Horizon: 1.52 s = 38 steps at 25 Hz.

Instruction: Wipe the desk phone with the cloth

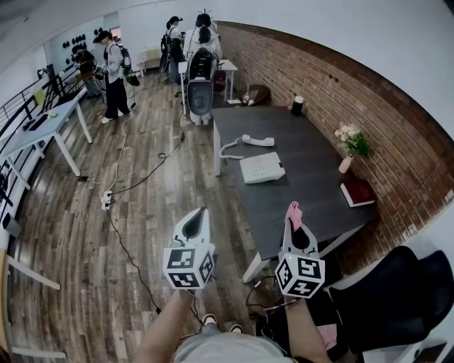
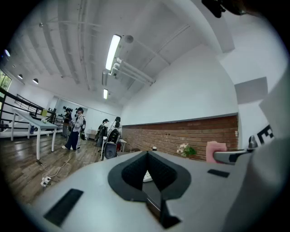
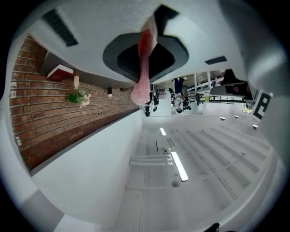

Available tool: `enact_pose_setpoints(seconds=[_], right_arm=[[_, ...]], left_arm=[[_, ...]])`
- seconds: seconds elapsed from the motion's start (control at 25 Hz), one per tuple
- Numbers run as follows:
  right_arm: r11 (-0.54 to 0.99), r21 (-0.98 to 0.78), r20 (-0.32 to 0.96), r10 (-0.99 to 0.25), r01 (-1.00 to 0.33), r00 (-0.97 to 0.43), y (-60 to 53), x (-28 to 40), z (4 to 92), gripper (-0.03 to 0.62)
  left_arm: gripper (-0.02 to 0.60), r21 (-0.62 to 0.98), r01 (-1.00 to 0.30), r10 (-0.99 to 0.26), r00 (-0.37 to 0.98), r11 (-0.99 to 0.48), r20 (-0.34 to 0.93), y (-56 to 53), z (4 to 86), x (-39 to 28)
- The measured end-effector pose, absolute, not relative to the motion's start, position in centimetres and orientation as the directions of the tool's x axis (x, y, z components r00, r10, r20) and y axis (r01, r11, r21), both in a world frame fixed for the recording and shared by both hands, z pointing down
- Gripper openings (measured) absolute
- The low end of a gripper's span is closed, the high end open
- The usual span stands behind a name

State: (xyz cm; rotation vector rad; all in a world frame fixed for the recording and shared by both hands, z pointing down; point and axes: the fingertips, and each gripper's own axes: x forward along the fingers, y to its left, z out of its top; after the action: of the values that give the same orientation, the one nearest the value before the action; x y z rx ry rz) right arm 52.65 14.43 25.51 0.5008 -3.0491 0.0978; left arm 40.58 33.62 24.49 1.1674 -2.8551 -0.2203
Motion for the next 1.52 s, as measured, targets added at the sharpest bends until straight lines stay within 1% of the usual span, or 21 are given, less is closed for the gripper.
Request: enact_pose_setpoints(seconds=[0.32, 0.6, 0.96, 1.2, 1.52], right_arm=[[0.948, -0.042, 0.078, -0.312, -0.316, -0.947, 14.9, 52.1, 26.0, 0.021], [0.939, -0.044, 0.121, -0.334, -0.341, -0.935, 14.8, 50.5, 27.0, 0.023], [0.932, -0.063, 0.154, -0.344, -0.356, -0.926, 16.2, 47.3, 28.9, 0.023], [0.923, -0.076, 0.198, -0.356, -0.377, -0.913, 15.8, 44.8, 30.7, 0.023], [0.917, -0.076, 0.214, -0.368, -0.391, -0.905, 12.7, 39.1, 31.6, 0.021]], left_arm=[[0.005, 0.138, -0.705, -0.71, -0.704, 0.696, -0.016, 33.9, 24.2, 40.0], [0.005, 0.149, -0.701, -0.71, -0.704, 0.697, 0.005, 34.7, 25.3, 37.6], [0.005, 0.149, -0.704, -0.715, -0.698, 0.695, 0.033, 36.4, 27.2, 33.9], [0.005, 0.163, -0.688, -0.704, -0.706, 0.707, 0.075, 36.7, 29.1, 31.0], [0.005, 0.154, -0.68, -0.695, -0.714, 0.717, 0.085, 34.4, 29.6, 25.3]])
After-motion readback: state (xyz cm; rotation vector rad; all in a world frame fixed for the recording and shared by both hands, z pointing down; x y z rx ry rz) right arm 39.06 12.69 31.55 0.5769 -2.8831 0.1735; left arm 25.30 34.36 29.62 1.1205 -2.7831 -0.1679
